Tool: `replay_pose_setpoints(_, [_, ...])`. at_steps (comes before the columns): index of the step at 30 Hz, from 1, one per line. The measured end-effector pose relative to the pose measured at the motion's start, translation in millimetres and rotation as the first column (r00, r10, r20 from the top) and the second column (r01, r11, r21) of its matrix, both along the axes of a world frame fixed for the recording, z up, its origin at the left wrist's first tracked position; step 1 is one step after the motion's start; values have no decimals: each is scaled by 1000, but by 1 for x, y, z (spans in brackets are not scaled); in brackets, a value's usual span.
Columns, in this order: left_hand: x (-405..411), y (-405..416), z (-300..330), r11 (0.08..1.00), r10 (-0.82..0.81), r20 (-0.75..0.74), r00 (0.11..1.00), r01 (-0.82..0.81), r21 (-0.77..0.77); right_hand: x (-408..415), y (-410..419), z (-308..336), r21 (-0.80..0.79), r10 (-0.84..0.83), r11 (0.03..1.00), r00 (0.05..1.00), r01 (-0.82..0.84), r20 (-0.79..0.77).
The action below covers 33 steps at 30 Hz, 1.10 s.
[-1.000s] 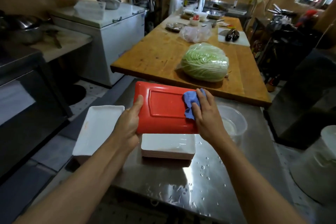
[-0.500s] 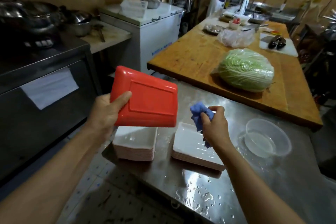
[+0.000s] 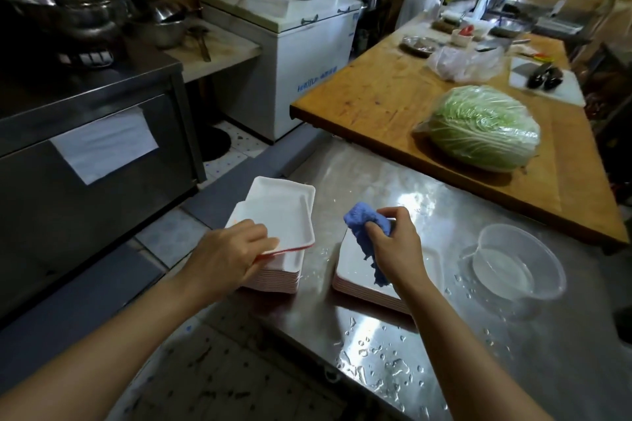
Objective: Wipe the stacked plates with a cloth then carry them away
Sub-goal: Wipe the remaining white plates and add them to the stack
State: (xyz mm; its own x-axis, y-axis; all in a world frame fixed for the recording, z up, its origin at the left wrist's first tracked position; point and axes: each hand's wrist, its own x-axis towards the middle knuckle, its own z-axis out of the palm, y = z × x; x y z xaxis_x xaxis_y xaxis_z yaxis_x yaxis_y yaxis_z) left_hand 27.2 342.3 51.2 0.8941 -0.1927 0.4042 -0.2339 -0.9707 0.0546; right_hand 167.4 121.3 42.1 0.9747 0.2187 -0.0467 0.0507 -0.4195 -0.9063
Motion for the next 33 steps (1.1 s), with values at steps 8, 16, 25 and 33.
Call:
replay_pose_setpoints(8, [-3,2,-32,989,-49,-24,999,51,136,-2,-4,-5,7,-18,1000,999,19,-29])
replay_pose_setpoints(16, [5,10,-56,994,49,-107,993,-38,103,-1,-12,-8,-21,-39,999,999,38,-28])
replay_pose_setpoints(25, [22,20,-66,998,29,-224,974,-14,69,7,-24,-20,-1,-105,994,993,105,-55])
replay_pose_setpoints(33, [48,-14,-54,980,200,-145,969,-194,50,16,-43,-23,15,-172,985,982,173,-80])
